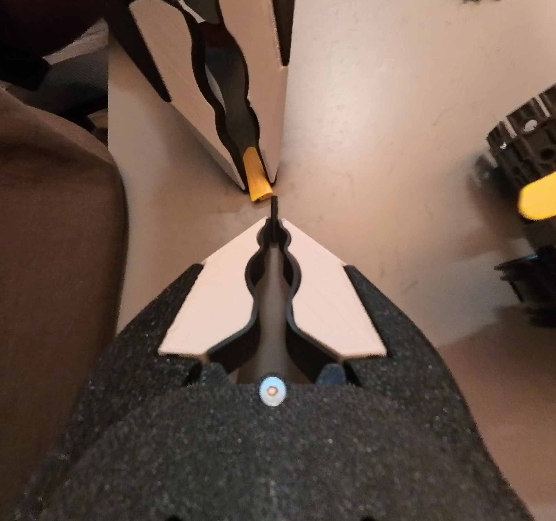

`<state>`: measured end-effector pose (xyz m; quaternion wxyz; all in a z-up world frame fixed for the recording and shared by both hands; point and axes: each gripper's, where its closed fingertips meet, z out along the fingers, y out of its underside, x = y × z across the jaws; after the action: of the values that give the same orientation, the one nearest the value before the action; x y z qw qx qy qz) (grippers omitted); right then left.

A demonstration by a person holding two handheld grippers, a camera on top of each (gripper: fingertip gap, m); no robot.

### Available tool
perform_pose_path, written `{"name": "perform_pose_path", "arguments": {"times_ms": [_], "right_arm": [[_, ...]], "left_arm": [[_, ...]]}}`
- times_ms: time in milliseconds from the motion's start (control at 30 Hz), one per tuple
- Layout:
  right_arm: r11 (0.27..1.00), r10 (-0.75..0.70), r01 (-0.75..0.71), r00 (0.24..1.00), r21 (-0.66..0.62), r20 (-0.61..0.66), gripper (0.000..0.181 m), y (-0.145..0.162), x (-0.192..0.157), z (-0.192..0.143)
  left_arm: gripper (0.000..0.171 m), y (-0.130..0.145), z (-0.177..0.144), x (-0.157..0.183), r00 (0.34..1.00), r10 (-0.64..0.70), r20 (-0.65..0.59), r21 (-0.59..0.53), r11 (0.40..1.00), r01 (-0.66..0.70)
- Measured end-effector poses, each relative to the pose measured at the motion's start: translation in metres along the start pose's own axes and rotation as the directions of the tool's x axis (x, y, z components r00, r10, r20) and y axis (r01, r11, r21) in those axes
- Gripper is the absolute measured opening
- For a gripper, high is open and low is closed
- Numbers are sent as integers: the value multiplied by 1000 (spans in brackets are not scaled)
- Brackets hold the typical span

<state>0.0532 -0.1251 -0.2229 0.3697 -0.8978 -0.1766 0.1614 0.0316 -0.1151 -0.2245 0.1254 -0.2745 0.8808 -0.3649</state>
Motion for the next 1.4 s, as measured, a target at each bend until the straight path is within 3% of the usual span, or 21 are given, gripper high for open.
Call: {"name": "perform_pose_path", "arguments": {"times_ms": [667,1400], "right_arm": [[995,-101,101,995,-7,11,3,0,-3,1],[996,84,-81,975,-24,204,2,1,-10,-1]], "left_arm": [[11,1,0,-1,994,-81,-73,-28,996,79],[11,0,0,1,986,88,-143,-62,993,-98]]}}
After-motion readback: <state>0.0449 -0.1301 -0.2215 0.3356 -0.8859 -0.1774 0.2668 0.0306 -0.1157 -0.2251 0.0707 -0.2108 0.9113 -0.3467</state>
